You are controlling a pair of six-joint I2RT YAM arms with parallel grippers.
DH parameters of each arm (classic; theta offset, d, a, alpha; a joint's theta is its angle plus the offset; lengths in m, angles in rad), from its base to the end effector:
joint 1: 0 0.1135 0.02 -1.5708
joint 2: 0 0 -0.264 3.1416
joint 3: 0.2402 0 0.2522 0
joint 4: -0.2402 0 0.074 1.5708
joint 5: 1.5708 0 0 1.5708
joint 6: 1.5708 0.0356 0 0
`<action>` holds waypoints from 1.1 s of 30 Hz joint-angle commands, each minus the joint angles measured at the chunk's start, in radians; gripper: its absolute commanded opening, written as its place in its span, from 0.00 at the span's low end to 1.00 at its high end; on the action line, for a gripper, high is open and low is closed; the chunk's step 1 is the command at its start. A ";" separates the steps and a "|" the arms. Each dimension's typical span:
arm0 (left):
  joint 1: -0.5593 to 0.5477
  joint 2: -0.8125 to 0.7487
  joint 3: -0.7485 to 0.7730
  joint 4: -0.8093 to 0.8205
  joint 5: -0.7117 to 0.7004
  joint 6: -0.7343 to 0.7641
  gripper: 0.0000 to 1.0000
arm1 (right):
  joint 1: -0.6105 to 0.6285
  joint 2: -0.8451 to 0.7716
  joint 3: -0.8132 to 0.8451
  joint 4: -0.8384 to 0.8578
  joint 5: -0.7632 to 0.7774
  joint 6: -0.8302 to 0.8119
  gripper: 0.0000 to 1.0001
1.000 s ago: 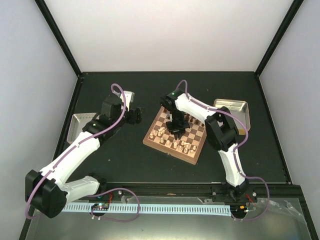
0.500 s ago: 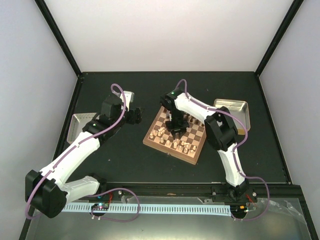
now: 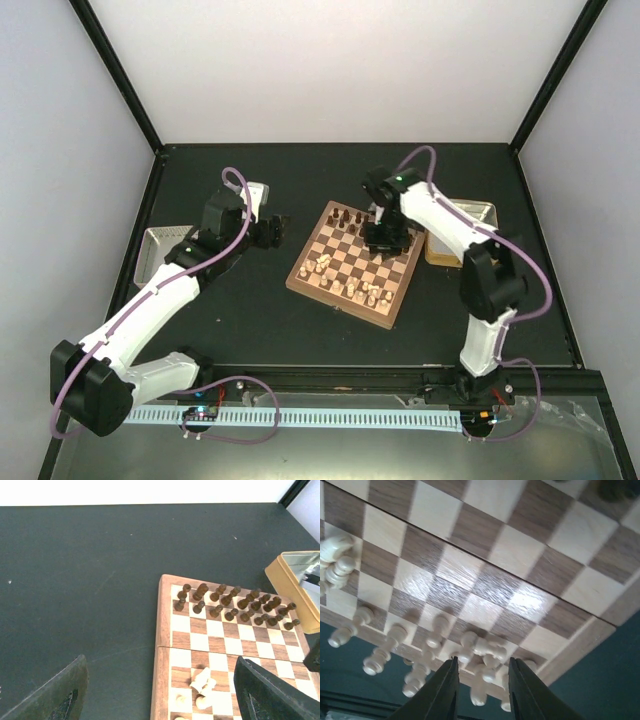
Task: Set up the chess pieces on the board
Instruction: Place the chess piece on the chessboard, then pick up the chess piece from the chessboard.
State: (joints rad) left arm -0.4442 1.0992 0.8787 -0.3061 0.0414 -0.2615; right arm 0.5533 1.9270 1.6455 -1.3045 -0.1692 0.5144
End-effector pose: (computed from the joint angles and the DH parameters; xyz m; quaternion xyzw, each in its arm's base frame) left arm 0.2223 -0.1075 0.2986 0.0893 0.8620 -0.1891 0.4617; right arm 0.3052 0.1955 0.2414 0.0187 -0.9962 -0.0689 0.0495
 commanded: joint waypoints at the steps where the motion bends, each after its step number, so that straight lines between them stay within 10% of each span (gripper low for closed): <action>1: 0.007 -0.007 0.033 0.015 0.071 0.014 0.81 | -0.045 -0.124 -0.210 0.163 -0.107 0.024 0.30; 33: 0.007 0.008 0.051 -0.024 0.142 0.018 0.80 | -0.064 -0.087 -0.404 0.273 -0.188 0.062 0.29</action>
State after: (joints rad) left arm -0.4442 1.1126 0.8837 -0.3103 0.1852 -0.2615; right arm 0.4965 1.8450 1.2514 -1.0470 -0.3431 0.5636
